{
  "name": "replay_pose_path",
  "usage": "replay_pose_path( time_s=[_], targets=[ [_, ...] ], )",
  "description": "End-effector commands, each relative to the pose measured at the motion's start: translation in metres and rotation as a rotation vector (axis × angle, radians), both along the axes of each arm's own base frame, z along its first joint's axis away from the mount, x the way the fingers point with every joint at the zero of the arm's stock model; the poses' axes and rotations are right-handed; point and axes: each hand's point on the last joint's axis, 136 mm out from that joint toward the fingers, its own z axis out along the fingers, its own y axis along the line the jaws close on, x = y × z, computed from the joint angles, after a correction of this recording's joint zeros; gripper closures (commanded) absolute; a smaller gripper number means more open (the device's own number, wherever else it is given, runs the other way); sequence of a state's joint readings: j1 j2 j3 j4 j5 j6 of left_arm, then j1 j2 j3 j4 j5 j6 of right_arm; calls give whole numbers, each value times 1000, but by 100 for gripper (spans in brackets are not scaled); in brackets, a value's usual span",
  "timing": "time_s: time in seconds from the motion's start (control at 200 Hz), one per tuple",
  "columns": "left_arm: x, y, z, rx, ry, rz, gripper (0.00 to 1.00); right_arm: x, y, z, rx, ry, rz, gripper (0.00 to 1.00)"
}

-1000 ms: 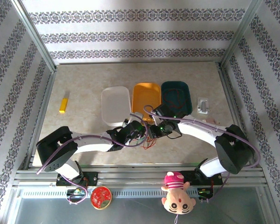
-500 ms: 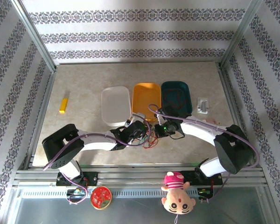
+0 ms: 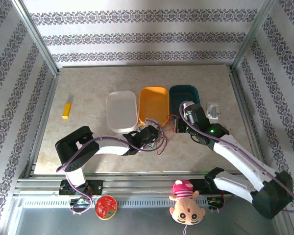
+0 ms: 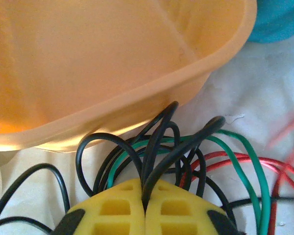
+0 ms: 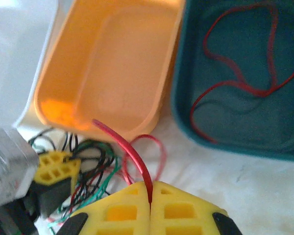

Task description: Untangle the cables

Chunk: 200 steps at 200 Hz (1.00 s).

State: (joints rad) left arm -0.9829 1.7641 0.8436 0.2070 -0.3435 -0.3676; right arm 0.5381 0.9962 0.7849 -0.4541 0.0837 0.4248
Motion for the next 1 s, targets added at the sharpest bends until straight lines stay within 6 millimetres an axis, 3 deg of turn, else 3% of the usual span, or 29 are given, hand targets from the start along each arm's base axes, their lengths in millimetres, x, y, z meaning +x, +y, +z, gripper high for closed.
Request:
replay_pose_path(
  time_s=[0.0,0.275,0.385,0.45,0.555,0.784,0.994],
  targets=[
    [-7,-1,-9,38,30,-24,100,14,-25,48,23,-150,-154,100],
    [-8,5,-9,36,23,-10,100,22,-72,134,100,-391,-336,100],
    [-8,6,-8,36,20,-6,100,31,-84,153,132,-420,-364,100],
    [-8,6,-7,36,17,-4,100,41,-91,154,138,-406,-387,100],
    [-8,6,-6,32,13,-4,100,62,-98,135,135,-331,-408,100],
    [-8,7,0,14,1,-4,100,116,-92,52,99,-125,-403,100],
    [-9,9,1,12,-1,0,100,136,-76,-10,180,23,-390,100]
  ],
)
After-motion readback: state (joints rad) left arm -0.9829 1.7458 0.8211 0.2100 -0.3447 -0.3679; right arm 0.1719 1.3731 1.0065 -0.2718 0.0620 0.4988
